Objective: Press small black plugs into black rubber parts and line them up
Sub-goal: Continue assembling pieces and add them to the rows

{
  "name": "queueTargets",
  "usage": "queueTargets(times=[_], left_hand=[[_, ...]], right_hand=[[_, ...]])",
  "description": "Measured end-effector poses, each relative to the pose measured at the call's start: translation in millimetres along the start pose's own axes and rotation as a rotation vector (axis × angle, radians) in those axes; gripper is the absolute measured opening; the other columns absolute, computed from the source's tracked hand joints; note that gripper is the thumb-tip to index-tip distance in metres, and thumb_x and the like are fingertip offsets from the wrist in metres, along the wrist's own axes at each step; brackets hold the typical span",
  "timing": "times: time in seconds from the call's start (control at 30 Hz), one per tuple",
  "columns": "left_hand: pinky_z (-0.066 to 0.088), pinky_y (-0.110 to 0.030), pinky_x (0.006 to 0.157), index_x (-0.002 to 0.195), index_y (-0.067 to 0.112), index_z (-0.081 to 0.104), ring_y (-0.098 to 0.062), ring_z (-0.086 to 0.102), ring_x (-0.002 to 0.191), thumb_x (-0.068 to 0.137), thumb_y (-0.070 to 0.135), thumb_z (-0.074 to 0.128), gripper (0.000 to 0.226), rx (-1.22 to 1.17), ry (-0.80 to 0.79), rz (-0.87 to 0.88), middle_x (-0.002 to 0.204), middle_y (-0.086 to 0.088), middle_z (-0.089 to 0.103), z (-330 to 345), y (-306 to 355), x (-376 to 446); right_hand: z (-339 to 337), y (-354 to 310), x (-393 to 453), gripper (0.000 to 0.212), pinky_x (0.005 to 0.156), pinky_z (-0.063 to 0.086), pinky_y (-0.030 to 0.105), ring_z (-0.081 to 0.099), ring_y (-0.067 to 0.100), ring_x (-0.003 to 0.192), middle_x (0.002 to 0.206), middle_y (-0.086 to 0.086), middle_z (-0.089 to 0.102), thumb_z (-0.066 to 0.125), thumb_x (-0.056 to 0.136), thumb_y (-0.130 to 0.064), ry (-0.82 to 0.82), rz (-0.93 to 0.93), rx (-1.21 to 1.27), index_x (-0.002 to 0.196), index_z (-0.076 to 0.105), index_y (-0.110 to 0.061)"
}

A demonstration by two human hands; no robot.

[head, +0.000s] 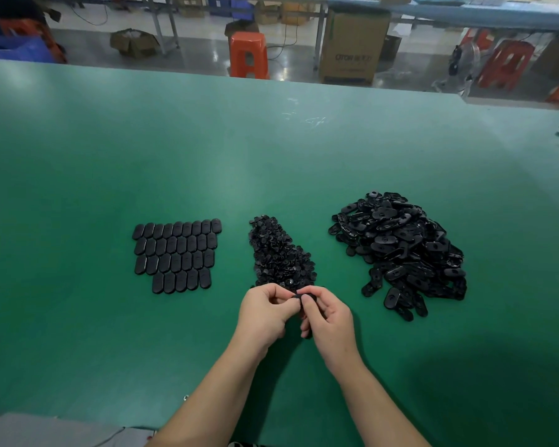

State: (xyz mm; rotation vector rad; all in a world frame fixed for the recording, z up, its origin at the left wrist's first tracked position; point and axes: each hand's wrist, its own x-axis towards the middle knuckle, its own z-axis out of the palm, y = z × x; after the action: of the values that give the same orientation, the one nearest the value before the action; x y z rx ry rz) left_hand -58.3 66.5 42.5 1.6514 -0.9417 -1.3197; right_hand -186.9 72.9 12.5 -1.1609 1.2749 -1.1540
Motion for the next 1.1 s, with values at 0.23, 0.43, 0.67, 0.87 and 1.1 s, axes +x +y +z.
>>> queueTargets(times=[0.23, 0.43, 0.67, 0.87, 1.1], left_hand=[[0.041, -0.025, 0.045, 0.08, 0.02, 0.073, -0.012, 0.047, 0.045, 0.085, 0.015, 0.074, 0.007, 0.119, 0.024, 0.155, 0.065, 0.0, 0.066, 0.6, 0.2, -5.5], [0.041, -0.014, 0.054, 0.076, 0.039, 0.068, -0.001, 0.048, 0.053, 0.084, 0.011, 0.072, 0.029, 0.304, 0.036, 0.317, 0.064, 0.017, 0.063, -2.2, -3.8, -7.7], [0.04, -0.008, 0.068, 0.112, 0.024, 0.071, 0.003, 0.053, 0.073, 0.089, 0.016, 0.068, 0.025, 0.575, 0.112, 0.595, 0.082, 0.015, 0.063, -1.6, -6.2, -11.8], [0.049, -0.028, 0.052, 0.101, 0.023, 0.069, -0.016, 0.062, 0.064, 0.082, 0.021, 0.077, 0.021, 0.792, 0.208, 0.839, 0.081, 0.008, 0.062, -13.4, -10.8, -15.4], [0.044, -0.03, 0.06, 0.095, 0.024, 0.067, -0.013, 0.056, 0.066, 0.084, 0.029, 0.077, 0.016, 0.578, 0.665, 0.493, 0.077, 0.01, 0.06, -101.0, -24.5, 7.7]], right_hand=[[0.0, -1.4, 0.5, 0.021, 0.049, 0.044, 0.025, 0.051, 0.012, 0.053, 0.064, -0.002, 0.064, 0.059, 0.101, -0.011, 0.011, -0.011, -0.018, 0.091, 0.069, -0.028], [1.1, -1.4, 1.4, 0.014, 0.056, 0.042, 0.012, 0.054, -0.002, 0.058, 0.068, -0.013, 0.065, 0.058, 0.102, -0.011, 0.0, -0.012, -0.025, 0.098, 0.066, -0.021], [-0.4, -2.5, 2.2, 0.027, 0.052, 0.039, 0.021, 0.047, 0.008, 0.056, 0.064, -0.007, 0.058, 0.051, 0.105, -0.015, -0.005, 0.024, -0.017, 0.094, 0.069, -0.032], [1.8, -0.9, 1.2, 0.032, 0.056, 0.039, 0.024, 0.047, 0.009, 0.059, 0.064, -0.005, 0.055, 0.044, 0.108, -0.013, -0.017, 0.015, 0.009, 0.104, 0.069, -0.032], [2.6, -3.4, -0.2, 0.032, 0.051, 0.035, 0.017, 0.04, 0.004, 0.052, 0.064, -0.006, 0.055, 0.049, 0.106, -0.019, -0.009, -0.034, -0.093, 0.105, 0.063, -0.048]])
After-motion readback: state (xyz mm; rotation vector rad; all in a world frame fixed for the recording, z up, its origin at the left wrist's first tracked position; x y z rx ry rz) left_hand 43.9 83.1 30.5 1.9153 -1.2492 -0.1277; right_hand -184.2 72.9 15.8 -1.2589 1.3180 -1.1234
